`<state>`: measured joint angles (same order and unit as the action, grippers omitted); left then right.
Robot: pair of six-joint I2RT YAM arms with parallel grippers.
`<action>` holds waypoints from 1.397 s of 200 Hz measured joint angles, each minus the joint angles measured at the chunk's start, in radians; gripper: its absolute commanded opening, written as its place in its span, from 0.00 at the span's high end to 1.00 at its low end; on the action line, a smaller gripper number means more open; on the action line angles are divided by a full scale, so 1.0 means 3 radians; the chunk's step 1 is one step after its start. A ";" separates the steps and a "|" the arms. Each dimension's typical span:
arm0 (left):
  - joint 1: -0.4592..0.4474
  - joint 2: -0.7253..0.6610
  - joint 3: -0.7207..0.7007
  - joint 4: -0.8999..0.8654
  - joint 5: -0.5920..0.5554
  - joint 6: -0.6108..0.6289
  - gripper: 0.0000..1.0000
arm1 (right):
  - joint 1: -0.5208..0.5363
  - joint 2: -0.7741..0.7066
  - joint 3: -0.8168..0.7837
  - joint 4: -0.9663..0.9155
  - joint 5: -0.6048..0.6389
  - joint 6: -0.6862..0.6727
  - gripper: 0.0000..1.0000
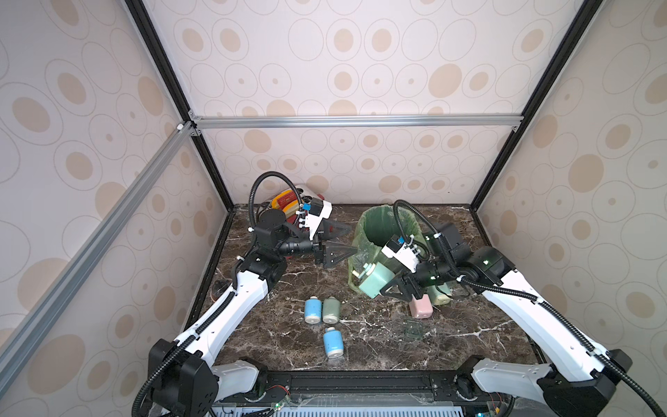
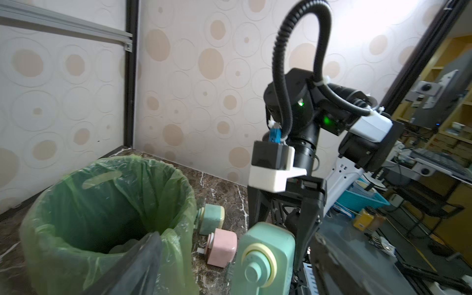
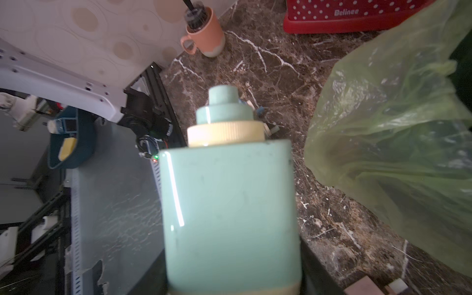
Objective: Take out the pencil sharpener tray and clean the shavings
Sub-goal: Pick up the pencil sharpener from the center of the board.
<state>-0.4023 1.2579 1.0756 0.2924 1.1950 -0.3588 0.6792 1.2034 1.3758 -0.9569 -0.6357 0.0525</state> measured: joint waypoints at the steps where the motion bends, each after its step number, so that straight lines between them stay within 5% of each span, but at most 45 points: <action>1: -0.0004 0.0004 0.0010 -0.0005 0.0014 0.0000 0.08 | -0.0004 0.0001 0.0009 -0.0001 -0.0011 0.0000 1.00; 106: -0.0399 0.0216 0.0476 -0.1099 0.0524 0.0640 0.20 | -0.0178 0.0406 0.0618 -0.0350 -0.0659 -0.0305 1.00; 279: -0.0533 0.0520 0.0820 -0.1858 0.0256 0.0971 0.22 | -0.0206 0.0365 0.0613 -0.0264 -0.0797 -0.0239 1.00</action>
<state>-0.5621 1.4139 1.3216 -0.2649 1.2716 -0.0673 0.6174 1.3128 1.5597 -1.0363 -0.8749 -0.0193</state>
